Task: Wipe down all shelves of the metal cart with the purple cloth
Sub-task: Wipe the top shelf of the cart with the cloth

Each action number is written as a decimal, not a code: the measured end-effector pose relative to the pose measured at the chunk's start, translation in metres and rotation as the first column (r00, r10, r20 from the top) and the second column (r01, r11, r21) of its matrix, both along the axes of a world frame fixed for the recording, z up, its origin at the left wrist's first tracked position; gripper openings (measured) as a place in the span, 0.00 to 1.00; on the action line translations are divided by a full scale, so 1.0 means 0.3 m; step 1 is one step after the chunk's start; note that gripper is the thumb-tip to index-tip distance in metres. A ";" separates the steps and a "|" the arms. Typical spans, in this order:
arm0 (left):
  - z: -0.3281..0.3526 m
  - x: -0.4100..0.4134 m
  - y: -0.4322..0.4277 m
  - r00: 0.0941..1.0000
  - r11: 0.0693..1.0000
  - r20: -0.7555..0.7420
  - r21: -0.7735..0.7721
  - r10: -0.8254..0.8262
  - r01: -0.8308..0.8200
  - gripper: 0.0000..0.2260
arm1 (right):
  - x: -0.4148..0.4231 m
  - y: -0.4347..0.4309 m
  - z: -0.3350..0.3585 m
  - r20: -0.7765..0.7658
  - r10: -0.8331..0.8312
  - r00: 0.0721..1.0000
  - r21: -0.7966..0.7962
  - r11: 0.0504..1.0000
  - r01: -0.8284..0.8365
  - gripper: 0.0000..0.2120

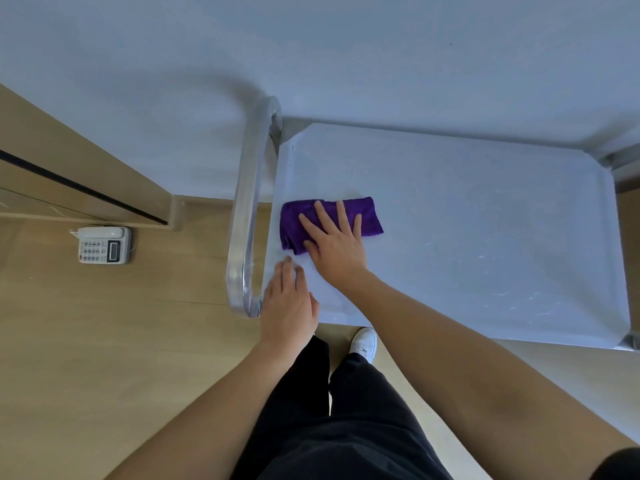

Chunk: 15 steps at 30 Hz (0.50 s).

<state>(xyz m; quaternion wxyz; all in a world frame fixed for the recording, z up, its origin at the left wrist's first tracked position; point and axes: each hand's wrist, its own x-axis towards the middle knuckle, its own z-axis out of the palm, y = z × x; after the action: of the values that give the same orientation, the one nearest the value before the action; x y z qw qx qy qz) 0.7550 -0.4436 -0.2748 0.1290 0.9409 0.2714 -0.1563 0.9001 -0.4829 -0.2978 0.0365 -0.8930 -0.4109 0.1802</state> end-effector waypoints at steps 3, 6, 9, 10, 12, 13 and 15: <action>-0.014 0.040 0.006 0.999 0.999 0.038 -0.003 0.033 -0.033 0.22 | 0.045 0.047 0.002 -0.002 -0.056 0.998 -0.001 0.998 0.056 0.24; -0.029 0.125 0.040 0.995 0.999 0.091 0.001 0.044 -0.044 0.23 | 0.085 0.076 -0.008 0.012 -0.079 0.997 0.004 0.997 0.079 0.24; -0.034 0.210 0.087 0.995 0.999 0.089 0.013 0.035 -0.036 0.23 | 0.157 0.114 -0.014 0.034 -0.091 0.995 0.016 0.996 0.091 0.24; -0.038 0.227 0.099 0.997 1.000 0.074 0.009 0.028 -0.029 0.23 | 0.189 0.134 -0.015 0.034 -0.100 0.994 0.022 0.995 0.099 0.24; -0.043 0.240 0.115 0.997 1.000 0.074 -0.003 0.028 -0.027 0.22 | 0.259 0.179 -0.015 0.016 -0.135 0.991 0.029 0.991 0.134 0.24; -0.045 0.237 0.119 0.996 1.000 0.081 -0.009 0.029 -0.029 0.22 | 0.293 0.204 -0.015 0.003 -0.156 0.988 0.031 0.987 0.156 0.24; -0.049 0.221 0.123 0.996 0.999 0.089 -0.029 0.021 -0.019 0.22 | 0.352 0.253 -0.018 -0.017 -0.186 0.982 0.031 0.982 0.186 0.25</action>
<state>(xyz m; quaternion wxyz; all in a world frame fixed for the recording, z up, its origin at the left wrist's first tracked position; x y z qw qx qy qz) 0.8212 -0.4067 -0.2896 0.1556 0.9422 0.2727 -0.1168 1.0057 -0.4071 -0.3032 0.0707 -0.9254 -0.3284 0.1755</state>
